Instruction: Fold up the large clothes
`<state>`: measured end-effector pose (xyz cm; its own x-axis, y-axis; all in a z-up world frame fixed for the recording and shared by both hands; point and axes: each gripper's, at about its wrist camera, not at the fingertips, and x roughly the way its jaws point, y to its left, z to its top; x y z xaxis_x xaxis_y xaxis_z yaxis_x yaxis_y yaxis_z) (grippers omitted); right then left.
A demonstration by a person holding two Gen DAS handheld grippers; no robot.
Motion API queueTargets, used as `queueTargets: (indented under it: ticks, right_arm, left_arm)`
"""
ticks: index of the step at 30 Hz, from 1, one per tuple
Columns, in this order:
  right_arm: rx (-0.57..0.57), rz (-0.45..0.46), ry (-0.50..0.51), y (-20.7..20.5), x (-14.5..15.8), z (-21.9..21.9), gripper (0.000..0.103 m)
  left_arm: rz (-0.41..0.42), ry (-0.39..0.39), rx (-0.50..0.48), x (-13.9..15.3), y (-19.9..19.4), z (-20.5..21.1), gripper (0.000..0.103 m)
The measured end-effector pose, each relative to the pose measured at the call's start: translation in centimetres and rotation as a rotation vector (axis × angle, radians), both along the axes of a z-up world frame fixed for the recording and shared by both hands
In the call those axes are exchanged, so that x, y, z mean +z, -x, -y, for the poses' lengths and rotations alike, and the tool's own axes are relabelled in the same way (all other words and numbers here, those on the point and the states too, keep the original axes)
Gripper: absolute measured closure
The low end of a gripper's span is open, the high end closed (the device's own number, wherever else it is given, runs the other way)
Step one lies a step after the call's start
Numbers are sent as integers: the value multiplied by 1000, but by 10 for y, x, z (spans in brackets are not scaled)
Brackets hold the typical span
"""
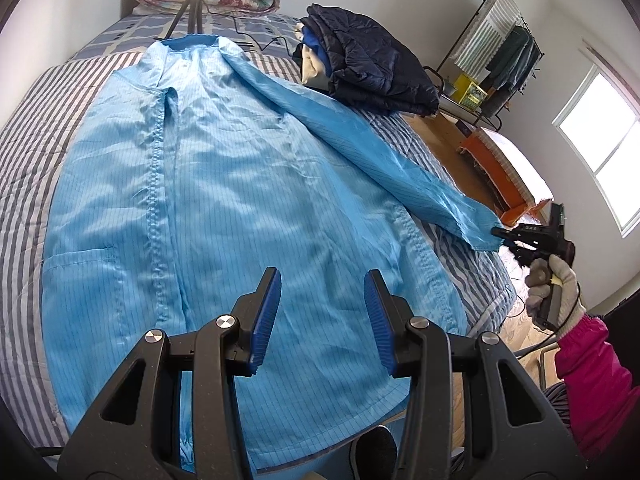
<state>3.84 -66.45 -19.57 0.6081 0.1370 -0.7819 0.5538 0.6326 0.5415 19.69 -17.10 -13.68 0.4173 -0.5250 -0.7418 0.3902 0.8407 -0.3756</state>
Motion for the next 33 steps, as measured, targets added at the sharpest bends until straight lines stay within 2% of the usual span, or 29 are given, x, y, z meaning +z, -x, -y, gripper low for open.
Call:
queueTargets:
  ticks: [2,4,10,16,20,27,30,33]
  right_arm:
    - [69,11,133,-3,23,-19,97]
    - [133,54,215,-4,44,-40,98]
    - [372,253,335,-3,97,-115,100]
    - [643,404,268,2,114,-192,100]
    - [838,447,202,3,112,-247,101]
    - [1107,400,112,10,79,-311,101]
    - [1186,360,84,14,66,-324,101]
    - [1241,324,83,20,60,-326,101]
  left_arm:
    - [0,7,4,1,0,-2,59]
    - [5,12,5,3,0,-3,59]
    - [20,18,19,8,2,-6,59]
    - [20,38,64,13,1,-23,59]
    - [25,54,113,16,-2,-40,59]
    - [-5,64,150,10,-7,-57,59]
    - [-53,66,145,0,-9,-57,59]
    - [-99,49,145,-13,-11,-53,48]
